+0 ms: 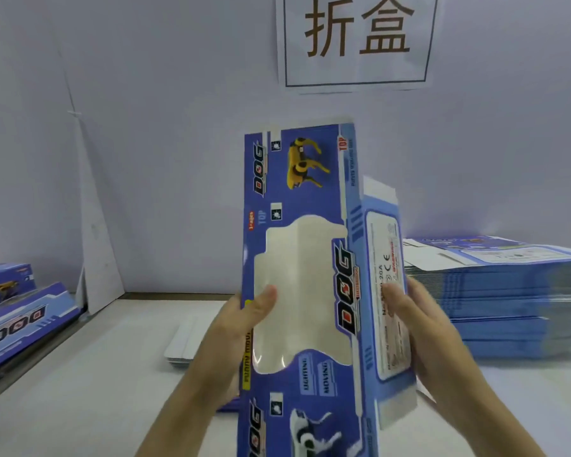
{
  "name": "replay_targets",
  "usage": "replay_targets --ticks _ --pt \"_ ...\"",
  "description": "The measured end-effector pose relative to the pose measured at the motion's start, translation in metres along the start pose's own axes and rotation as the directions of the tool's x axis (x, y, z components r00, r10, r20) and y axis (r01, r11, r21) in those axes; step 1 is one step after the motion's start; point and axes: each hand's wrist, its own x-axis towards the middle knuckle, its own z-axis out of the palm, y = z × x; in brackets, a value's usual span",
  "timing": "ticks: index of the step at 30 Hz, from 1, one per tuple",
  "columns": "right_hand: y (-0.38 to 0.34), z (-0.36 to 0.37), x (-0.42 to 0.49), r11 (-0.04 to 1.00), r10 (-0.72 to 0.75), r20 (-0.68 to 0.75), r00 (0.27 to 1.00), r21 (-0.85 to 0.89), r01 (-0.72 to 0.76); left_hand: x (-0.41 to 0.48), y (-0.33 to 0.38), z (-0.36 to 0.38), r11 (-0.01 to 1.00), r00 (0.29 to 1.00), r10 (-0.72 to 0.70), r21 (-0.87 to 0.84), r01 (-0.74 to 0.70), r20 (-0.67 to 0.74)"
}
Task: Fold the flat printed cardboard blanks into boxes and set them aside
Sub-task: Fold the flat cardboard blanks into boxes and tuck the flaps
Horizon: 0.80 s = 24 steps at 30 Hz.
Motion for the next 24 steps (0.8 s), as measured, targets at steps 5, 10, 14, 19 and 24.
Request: replay_targets --ticks 5,10,14,19,24 --pt "-0.003 -0.005 -0.002 0.995 0.052 -0.019 0.998 0.086 -0.050 -0.002 0.002 -0.004 0.998 1.000 0.018 0.057 -0.017 -0.017" --pt "-0.002 0.002 -0.003 0.997 0.045 -0.027 0.999 0.064 -0.043 -0.001 0.005 -0.009 0.985 0.999 0.035 0.169 -0.034 -0.006" --pt "-0.003 0.007 -0.004 0.998 0.048 0.016 0.999 -0.042 -0.048 0.000 0.006 -0.011 0.966 1.000 0.010 0.259 -0.010 0.001" --pt "0.001 0.007 -0.004 0.996 0.093 -0.019 0.995 0.016 -0.093 -0.001 0.006 -0.012 0.965 0.999 0.010 0.263 0.002 -0.044" --pt "0.000 0.008 -0.003 0.993 0.118 -0.019 0.993 -0.015 -0.118 -0.001 0.006 -0.009 0.957 1.000 0.008 0.290 -0.003 -0.017"
